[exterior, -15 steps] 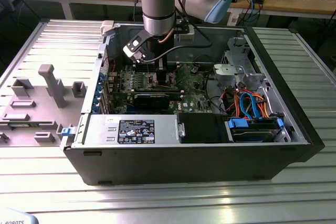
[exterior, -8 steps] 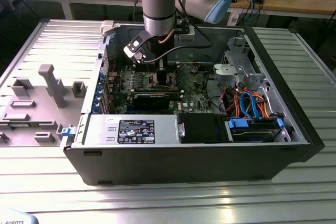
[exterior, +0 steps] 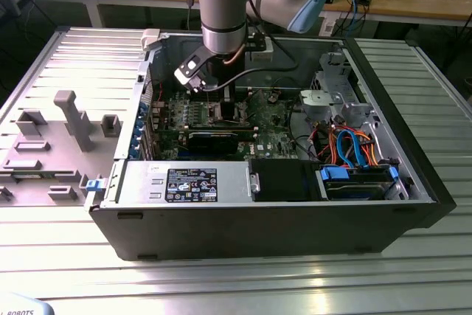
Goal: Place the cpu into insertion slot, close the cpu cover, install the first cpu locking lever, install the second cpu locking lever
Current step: 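Place the cpu into insertion slot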
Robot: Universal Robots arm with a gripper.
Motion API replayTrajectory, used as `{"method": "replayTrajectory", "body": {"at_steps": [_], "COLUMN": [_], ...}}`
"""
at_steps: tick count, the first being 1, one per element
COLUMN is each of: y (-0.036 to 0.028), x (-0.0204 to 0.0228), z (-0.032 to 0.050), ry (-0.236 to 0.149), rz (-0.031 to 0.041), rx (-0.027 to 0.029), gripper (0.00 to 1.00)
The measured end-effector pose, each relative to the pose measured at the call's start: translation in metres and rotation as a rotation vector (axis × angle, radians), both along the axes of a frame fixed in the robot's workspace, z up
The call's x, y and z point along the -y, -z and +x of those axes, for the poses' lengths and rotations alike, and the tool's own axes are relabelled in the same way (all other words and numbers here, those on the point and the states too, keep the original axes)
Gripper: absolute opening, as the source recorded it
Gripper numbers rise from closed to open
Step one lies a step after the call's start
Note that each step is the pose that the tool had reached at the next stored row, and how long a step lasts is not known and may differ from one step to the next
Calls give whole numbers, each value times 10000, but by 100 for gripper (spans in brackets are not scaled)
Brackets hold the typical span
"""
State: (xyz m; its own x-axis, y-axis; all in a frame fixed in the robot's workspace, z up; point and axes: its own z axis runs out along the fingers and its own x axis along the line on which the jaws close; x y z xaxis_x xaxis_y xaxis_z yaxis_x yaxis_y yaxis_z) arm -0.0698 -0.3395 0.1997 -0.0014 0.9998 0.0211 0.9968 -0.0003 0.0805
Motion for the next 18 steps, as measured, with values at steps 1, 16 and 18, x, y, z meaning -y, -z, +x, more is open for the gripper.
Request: {"method": "replayTrajectory", "body": {"at_steps": [1,16,18], "y": [8,28,28], "x": [-2,-3,-3], "z": [0,-2,-2], "ry": [-1,0,0], "rz": [-2,0,-1], "rx": [0,0,-1], "gripper": [54,62,62]}}
